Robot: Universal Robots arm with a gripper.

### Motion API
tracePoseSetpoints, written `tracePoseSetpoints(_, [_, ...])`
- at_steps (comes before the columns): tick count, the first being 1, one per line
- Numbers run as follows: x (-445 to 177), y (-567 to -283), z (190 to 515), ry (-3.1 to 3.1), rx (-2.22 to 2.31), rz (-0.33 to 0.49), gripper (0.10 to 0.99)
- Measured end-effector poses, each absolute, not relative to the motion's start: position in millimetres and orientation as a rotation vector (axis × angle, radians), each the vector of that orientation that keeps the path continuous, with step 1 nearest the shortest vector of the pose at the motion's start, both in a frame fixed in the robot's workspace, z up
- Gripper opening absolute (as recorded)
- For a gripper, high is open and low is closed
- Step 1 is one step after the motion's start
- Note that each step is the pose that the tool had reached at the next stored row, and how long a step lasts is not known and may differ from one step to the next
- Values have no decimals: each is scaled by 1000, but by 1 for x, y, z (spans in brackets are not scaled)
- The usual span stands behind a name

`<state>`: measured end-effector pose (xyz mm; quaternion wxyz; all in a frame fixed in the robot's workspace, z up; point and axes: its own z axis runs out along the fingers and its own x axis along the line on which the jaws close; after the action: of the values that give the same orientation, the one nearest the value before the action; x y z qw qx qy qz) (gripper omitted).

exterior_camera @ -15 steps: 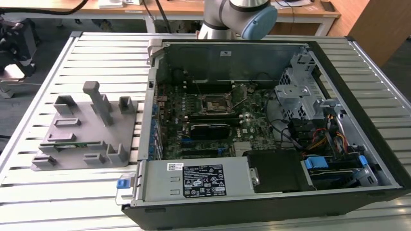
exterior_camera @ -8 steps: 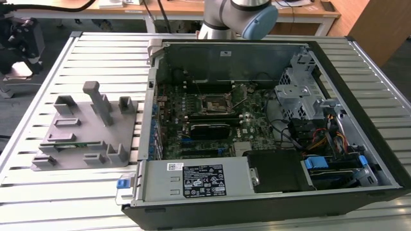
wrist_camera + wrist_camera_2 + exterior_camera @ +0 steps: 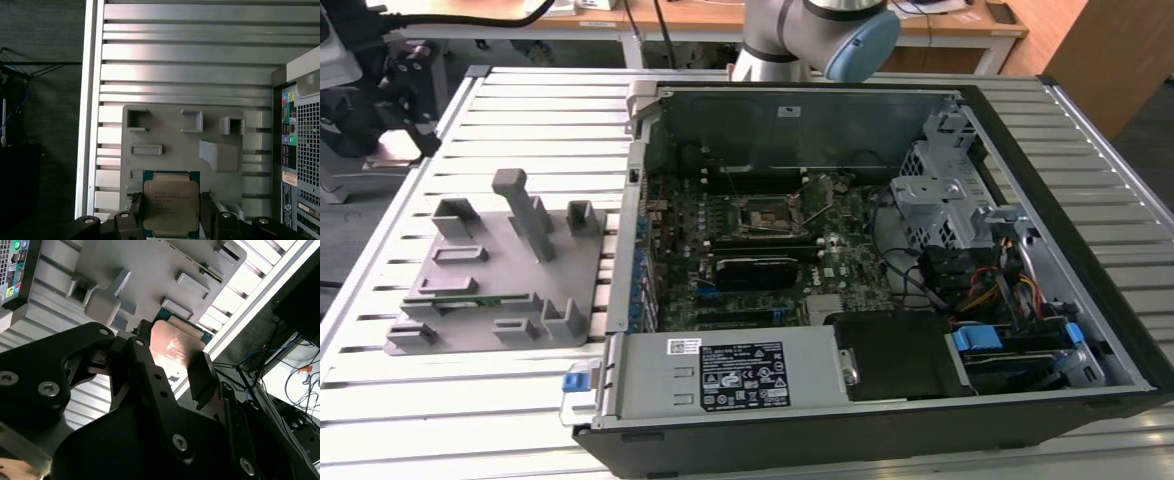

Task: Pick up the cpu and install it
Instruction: 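Pick up the cpu and move it towards the insertion slot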

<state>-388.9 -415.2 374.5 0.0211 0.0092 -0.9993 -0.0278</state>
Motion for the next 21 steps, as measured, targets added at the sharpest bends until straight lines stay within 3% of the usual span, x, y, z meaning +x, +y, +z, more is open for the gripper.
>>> tracePoseSetpoints(21, [-361, -415, 380, -3099, 30, -88, 537])
